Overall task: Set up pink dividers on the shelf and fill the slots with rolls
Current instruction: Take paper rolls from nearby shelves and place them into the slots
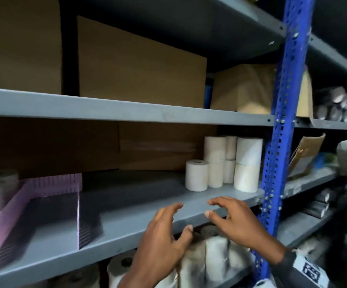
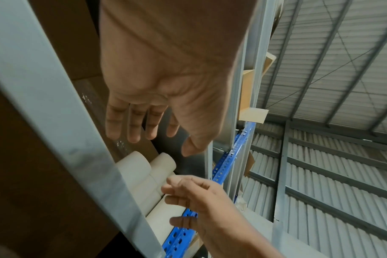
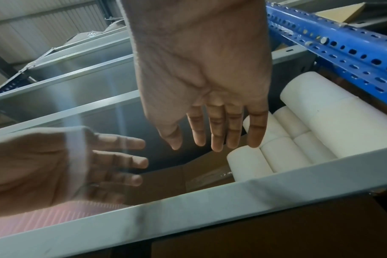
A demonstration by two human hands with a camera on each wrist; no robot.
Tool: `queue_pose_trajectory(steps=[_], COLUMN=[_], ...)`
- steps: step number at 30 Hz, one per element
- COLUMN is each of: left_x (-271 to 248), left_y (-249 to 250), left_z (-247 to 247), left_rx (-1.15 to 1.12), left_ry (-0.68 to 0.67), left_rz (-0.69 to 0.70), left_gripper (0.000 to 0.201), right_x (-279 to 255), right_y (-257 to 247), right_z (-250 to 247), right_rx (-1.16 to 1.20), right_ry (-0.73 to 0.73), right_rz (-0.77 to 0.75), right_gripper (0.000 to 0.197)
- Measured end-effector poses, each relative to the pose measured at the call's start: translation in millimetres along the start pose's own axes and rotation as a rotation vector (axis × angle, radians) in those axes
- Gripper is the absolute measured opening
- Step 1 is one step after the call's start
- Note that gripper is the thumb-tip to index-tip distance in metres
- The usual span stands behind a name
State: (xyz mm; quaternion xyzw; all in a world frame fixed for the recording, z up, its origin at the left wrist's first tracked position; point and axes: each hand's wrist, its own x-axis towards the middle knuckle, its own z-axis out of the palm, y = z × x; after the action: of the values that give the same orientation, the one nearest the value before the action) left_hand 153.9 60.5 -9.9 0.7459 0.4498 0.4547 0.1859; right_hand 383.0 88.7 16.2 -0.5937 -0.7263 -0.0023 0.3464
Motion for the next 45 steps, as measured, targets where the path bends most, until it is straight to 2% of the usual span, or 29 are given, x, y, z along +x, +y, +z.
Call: queue_pose_trajectory(steps=[7,13,15,18,21,23,29,33,36,39,43,45], left_x=[120.3,209.2,229.3,251.7,271.4,282.5,289.6,288.7,284.9,273.2,246.6,224.4], left_y=[-10.4,-25.8,-35.2,-49.8,-62.0,-67.1,-75.8,-74.3,-72.1,-64.3,-37.5,-18.0], left_z=[28.6,47.1,52.4,59.7,68.5,73.6,73.1,68.9,65.0,58.9,47.0,37.9], left_rx=[0.109,0.130,0.141,0.038,-0.049,-0.081,-0.095,-0.081,-0.116,-0.157,-0.130,-0.133], left_ry=[-0.128,-0.367,-0.401,-0.424,-0.452,-0.483,-0.573,-0.604,-0.629,-0.647,-0.603,-0.598], left_rz=[-0.152,-0.196,-0.212,-0.244,-0.244,-0.236,-0.254,-0.249,-0.208,-0.171,-0.085,-0.025], left_gripper=[0.058,0.042,0.047,0.049,0.048,0.050,0.054,0.056,0.052,0.059,0.071,0.069], right_x=[63.5,142.3,163.5,192.8,214.9,221.2,216.1,207.1,193.8,177.3,148.6,130.1], right_y=[34.6,46.2,46.9,49.0,52.8,57.4,64.1,64.1,62.8,58.4,48.7,40.4], right_z=[2.2,0.3,4.6,15.3,28.1,34.5,37.0,33.7,27.5,19.0,-4.1,-20.9], right_rx=[-0.008,-0.128,-0.179,-0.259,-0.353,-0.390,-0.275,-0.262,-0.233,-0.196,-0.074,0.024], right_ry=[-0.002,-0.035,-0.043,-0.104,-0.208,-0.228,-0.197,-0.154,-0.123,-0.083,-0.034,-0.018], right_rz=[0.031,-0.002,-0.021,-0.020,0.034,0.050,0.024,-0.048,-0.105,-0.155,-0.196,-0.228], right_gripper=[0.045,0.057,0.058,0.055,0.064,0.068,0.068,0.069,0.071,0.071,0.061,0.054])
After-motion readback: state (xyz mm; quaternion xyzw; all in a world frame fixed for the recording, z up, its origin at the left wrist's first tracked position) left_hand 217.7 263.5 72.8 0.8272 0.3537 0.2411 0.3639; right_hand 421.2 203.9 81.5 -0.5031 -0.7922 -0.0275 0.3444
